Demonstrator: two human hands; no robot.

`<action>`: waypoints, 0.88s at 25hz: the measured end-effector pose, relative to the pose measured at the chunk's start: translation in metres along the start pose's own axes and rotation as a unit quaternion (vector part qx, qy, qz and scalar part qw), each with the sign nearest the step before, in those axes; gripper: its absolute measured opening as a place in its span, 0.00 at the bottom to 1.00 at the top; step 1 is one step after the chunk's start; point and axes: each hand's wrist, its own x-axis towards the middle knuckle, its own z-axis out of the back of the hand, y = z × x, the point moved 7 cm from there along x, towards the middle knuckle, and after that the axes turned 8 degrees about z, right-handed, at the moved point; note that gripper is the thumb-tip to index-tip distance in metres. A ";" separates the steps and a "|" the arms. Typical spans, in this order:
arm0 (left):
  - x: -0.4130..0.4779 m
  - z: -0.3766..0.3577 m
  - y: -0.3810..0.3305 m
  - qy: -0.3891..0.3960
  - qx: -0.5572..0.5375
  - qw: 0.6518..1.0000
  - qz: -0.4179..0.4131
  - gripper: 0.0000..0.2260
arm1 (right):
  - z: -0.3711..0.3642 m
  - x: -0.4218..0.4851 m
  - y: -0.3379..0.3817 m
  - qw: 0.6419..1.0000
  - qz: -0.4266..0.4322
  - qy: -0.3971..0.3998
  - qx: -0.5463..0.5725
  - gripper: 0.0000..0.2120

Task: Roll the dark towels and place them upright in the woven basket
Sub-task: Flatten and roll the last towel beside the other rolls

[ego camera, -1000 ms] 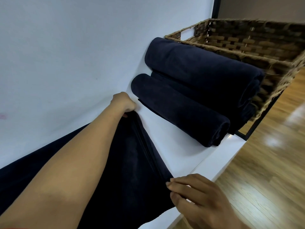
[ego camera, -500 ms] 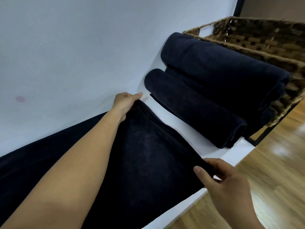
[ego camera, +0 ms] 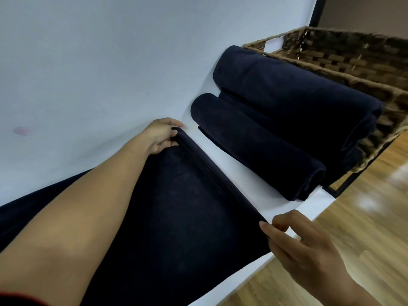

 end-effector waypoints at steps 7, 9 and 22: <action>0.007 0.006 -0.026 -0.087 0.293 0.937 -0.171 0.06 | 0.000 0.007 0.002 0.998 0.032 0.051 -0.008 0.09; 0.009 0.008 -0.025 -0.084 0.277 0.938 -0.191 0.06 | -0.001 0.008 0.001 0.998 0.025 0.058 -0.020 0.09; -0.029 -0.018 -0.018 -0.068 0.564 0.569 -0.595 0.07 | -0.017 0.013 0.019 0.994 0.026 0.106 0.004 0.11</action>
